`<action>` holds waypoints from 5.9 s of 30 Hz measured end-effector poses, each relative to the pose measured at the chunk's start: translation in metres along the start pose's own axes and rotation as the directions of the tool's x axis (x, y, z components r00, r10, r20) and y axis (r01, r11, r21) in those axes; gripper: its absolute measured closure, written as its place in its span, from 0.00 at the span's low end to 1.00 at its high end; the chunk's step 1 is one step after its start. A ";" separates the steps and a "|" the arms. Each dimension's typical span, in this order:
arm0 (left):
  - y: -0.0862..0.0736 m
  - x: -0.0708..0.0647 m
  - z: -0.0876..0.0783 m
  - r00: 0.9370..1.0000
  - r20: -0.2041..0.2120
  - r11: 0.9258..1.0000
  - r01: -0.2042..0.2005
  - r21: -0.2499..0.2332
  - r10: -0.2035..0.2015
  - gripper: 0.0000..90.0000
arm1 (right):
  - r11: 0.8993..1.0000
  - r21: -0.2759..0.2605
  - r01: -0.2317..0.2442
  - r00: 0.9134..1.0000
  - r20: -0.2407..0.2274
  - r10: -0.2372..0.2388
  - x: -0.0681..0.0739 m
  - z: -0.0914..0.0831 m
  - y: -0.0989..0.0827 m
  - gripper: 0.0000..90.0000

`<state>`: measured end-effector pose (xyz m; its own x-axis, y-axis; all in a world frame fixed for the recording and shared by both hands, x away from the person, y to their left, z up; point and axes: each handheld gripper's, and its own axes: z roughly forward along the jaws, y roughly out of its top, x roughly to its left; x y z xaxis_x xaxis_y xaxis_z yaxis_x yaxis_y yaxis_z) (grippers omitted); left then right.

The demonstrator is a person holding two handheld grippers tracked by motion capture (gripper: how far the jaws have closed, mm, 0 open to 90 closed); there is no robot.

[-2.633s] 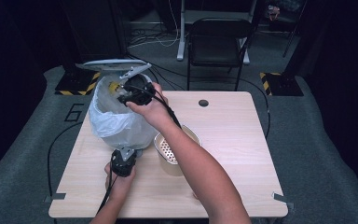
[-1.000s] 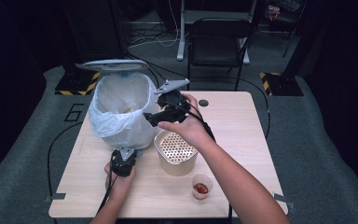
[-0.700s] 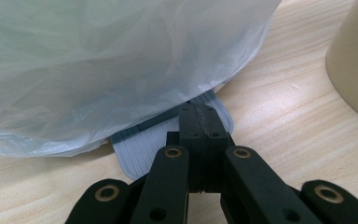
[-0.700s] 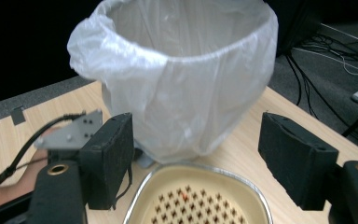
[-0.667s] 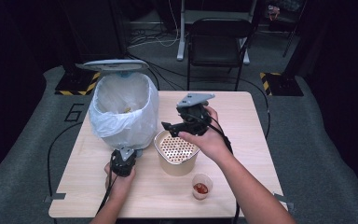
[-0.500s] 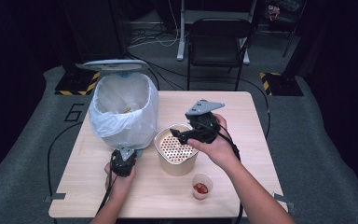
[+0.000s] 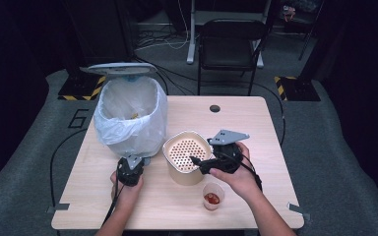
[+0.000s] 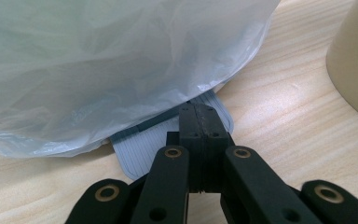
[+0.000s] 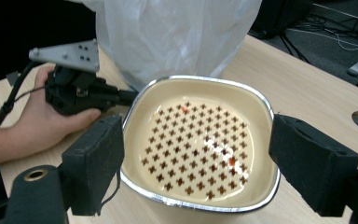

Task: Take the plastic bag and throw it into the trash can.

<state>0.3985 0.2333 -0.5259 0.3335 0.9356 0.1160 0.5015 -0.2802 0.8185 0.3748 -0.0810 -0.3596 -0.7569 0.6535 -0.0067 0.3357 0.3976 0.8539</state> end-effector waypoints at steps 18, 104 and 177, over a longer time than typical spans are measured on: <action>0.000 0.000 0.000 1.000 0.000 1.000 0.001 0.000 -0.001 1.00 | 0.999 0.031 -0.019 1.000 -0.020 0.019 0.016 -0.006 -0.062 0.16; 0.000 0.001 -0.001 1.000 0.002 1.000 0.002 -0.003 -0.002 1.00 | 0.974 0.016 -0.228 0.940 0.266 0.215 -0.054 -0.038 -0.138 0.16; 0.000 0.002 -0.001 1.000 0.000 1.000 0.002 -0.018 -0.002 1.00 | 0.969 0.128 -0.212 0.973 0.123 0.197 -0.014 0.003 -0.070 0.61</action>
<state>0.3984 0.2358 -0.5255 0.3323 0.9362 0.1145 0.4880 -0.2745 0.8286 0.3637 -0.1156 -0.4210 -0.6011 0.7932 0.0975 0.5575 0.3288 0.7622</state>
